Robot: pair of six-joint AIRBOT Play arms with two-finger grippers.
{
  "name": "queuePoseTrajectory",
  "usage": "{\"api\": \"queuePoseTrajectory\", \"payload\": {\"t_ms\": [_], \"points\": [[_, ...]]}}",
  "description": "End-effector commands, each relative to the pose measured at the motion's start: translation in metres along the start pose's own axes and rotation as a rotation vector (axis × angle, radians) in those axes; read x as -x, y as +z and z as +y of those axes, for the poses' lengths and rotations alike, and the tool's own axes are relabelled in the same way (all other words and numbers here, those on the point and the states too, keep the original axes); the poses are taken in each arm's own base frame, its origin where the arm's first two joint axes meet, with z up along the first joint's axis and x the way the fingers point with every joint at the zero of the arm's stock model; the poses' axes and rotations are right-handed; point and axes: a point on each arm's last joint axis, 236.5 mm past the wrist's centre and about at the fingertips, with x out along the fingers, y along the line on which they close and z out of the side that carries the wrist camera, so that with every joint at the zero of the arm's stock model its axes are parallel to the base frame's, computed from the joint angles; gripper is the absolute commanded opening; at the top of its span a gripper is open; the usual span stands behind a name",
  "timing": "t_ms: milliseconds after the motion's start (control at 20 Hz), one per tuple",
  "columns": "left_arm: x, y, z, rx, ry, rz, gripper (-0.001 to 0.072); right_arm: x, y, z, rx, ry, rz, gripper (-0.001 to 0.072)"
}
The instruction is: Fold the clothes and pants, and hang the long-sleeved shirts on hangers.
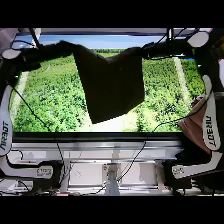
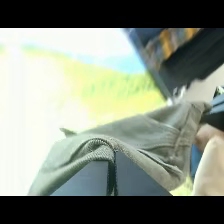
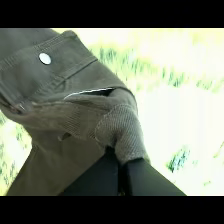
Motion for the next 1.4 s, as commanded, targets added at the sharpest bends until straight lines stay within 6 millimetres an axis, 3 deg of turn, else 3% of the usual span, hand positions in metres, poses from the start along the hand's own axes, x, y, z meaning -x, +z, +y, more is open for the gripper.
{"api": "queuePoseTrajectory", "payload": {"t_ms": [0,150,300,450,550,650,850,1000,1100,1200,1350], "points": [[0.032,0.062,-0.054,-0.102,-0.013,-0.145,0.0022,0.057,0.053,0.039,0.110,-0.027,-0.128,0.0027],[0.060,0.082,-0.102,-0.192,-0.030,-0.200,0.0022,0.113,0.080,0.083,0.198,-0.044,-0.218,0.0028],[0.091,0.096,-0.162,-0.293,-0.058,-0.259,0.0022,0.172,0.096,0.135,0.276,-0.055,-0.300,0.0028],[0.125,0.103,-0.225,-0.400,-0.087,-0.322,0.0022,0.229,0.098,0.189,0.321,-0.054,-0.376,0.0027],[0.149,0.100,-0.263,-0.490,-0.081,-0.351,0.0022,0.263,0.090,0.229,0.352,-0.028,-0.408,0.0027],[0.171,0.092,-0.284,-0.602,-0.005,-0.351,0.0021,0.293,0.077,0.266,0.390,-0.004,-0.436,0.0027],[0.213,0.080,-0.303,-0.588,0.162,-0.370,0.0022,0.328,0.068,0.299,0.395,-0.006,-0.498,0.0027],[0.230,0.073,-0.326,-0.609,0.162,-0.402,0.0021,0.318,0.058,0.320,0.321,0.151,-0.469,0.0027],[0.229,0.069,-0.325,-0.549,0.151,-0.388,0.0021,0.285,0.044,0.306,0.210,0.233,-0.400,0.0027],[0.210,0.053,-0.304,-0.483,0.140,-0.276,0.0021,0.236,0.021,0.279,0.050,0.295,-0.321,0.0026],[0.166,0.017,-0.236,-0.313,0.136,-0.064,0.0021,0.160,-0.007,0.241,-0.161,0.290,-0.297,0.0027]]}}
